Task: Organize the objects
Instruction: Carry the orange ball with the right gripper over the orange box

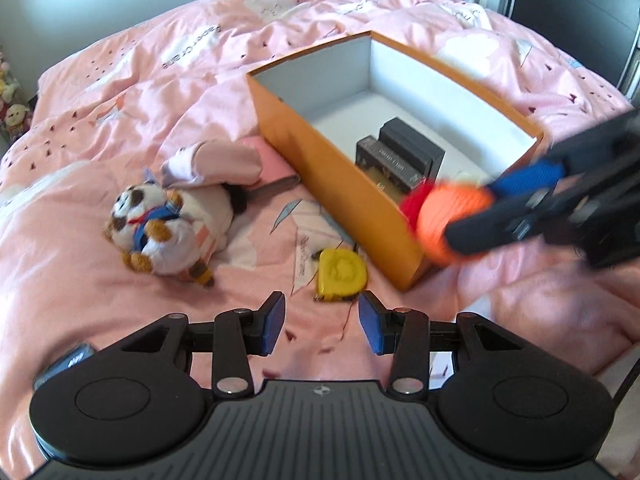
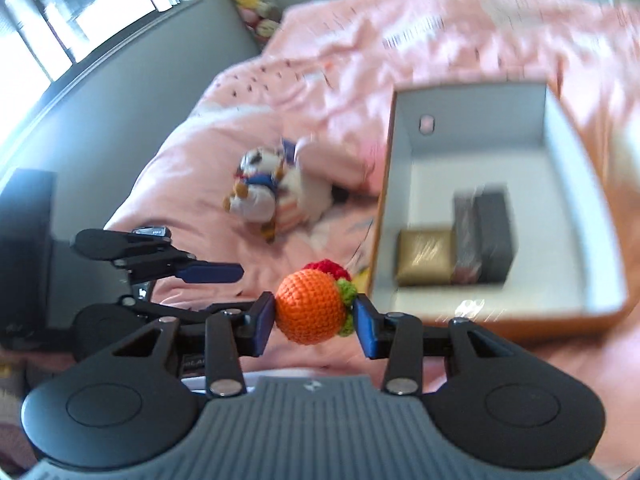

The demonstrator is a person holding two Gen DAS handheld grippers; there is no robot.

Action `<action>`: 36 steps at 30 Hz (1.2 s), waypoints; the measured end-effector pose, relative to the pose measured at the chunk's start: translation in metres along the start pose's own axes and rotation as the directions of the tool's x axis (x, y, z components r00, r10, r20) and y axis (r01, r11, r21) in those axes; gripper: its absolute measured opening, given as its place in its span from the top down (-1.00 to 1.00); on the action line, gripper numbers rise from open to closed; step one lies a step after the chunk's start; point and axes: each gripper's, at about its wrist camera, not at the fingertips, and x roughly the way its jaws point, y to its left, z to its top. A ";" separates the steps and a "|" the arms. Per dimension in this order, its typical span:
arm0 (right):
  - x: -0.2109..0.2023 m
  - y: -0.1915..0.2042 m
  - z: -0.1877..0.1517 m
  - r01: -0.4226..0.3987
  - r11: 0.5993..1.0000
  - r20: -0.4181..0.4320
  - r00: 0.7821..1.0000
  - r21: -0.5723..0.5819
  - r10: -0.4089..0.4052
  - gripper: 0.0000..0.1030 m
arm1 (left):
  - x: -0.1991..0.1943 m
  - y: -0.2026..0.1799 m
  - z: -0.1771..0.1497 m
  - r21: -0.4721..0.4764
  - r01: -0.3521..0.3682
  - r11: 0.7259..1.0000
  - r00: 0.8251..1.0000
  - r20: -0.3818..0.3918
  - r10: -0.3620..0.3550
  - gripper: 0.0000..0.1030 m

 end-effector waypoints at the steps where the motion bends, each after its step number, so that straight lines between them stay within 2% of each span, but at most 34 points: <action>1: -0.005 -0.001 0.005 0.015 0.999 0.008 1.000 -0.047 -0.014 0.14 | 0.003 0.001 0.003 0.000 0.010 1.000 1.000 -0.002 -0.010 0.01; 3: -0.015 -0.007 0.015 0.058 0.987 0.014 0.998 -0.153 -0.057 0.13 | 0.011 0.001 0.007 0.014 0.033 0.999 0.999 -0.009 -0.033 0.01; 6: -0.021 -0.020 0.027 0.112 0.941 -0.012 0.992 -0.319 -0.122 0.13 | 0.027 0.003 0.013 0.013 0.064 0.998 0.997 -0.035 -0.064 0.00; 9: -0.017 -0.039 0.037 0.128 0.875 -0.089 0.978 -0.466 -0.191 0.13 | 0.048 0.005 0.020 0.014 0.073 0.997 0.995 -0.067 -0.071 0.01; 11: -0.013 -0.057 0.046 0.128 0.844 -0.142 0.962 -0.520 -0.234 0.13 | 0.061 0.004 0.023 0.040 0.078 0.996 0.993 -0.088 -0.075 0.00; 14: -0.005 -0.079 0.059 0.104 0.783 -0.212 0.933 -0.613 -0.290 0.13 | 0.083 -0.002 0.024 0.110 0.090 0.990 0.988 -0.139 -0.074 0.00; 17: 0.003 -0.091 0.065 0.006 0.695 -0.286 0.909 -0.719 -0.303 0.13 | 0.099 -0.011 0.024 0.197 0.085 0.977 0.983 -0.177 -0.050 0.00; 19: 0.014 -0.096 0.069 -0.049 0.661 -0.345 0.881 -0.749 -0.325 0.13 | 0.105 -0.014 0.024 0.240 0.099 0.966 0.981 -0.184 -0.055 -0.02; 20: 0.019 -0.098 0.070 -0.079 0.640 -0.369 0.867 -0.765 -0.335 0.13 | 0.107 -0.015 0.025 0.249 0.112 0.962 0.980 -0.188 -0.066 -0.10; 22: 0.033 -0.099 0.068 -0.145 0.599 -0.426 0.831 -0.788 -0.359 0.13 | 0.113 -0.015 0.027 0.268 0.138 0.953 0.976 -0.200 -0.085 -0.21; 24: 0.048 -0.101 0.067 -0.210 0.572 -0.480 0.794 -0.792 -0.373 0.13 | 0.120 -0.015 0.028 0.279 0.152 0.948 0.973 -0.210 -0.094 -0.22; 28: 0.074 -0.104 0.066 -0.323 0.544 -0.575 0.717 -0.775 -0.394 0.13 | 0.130 -0.010 0.032 0.271 0.188 0.944 0.965 -0.231 -0.126 -0.23; 32: 0.095 -0.112 0.064 -0.402 0.536 -0.650 0.627 -0.742 -0.429 0.13 | 0.140 -0.005 0.034 0.245 0.216 0.945 0.956 -0.252 -0.153 -0.23; 36: 0.111 -0.118 0.060 -0.464 0.532 -0.700 0.560 -0.708 -0.443 0.13 | 0.149 -0.006 0.036 0.231 0.242 0.942 0.946 -0.272 -0.177 -0.28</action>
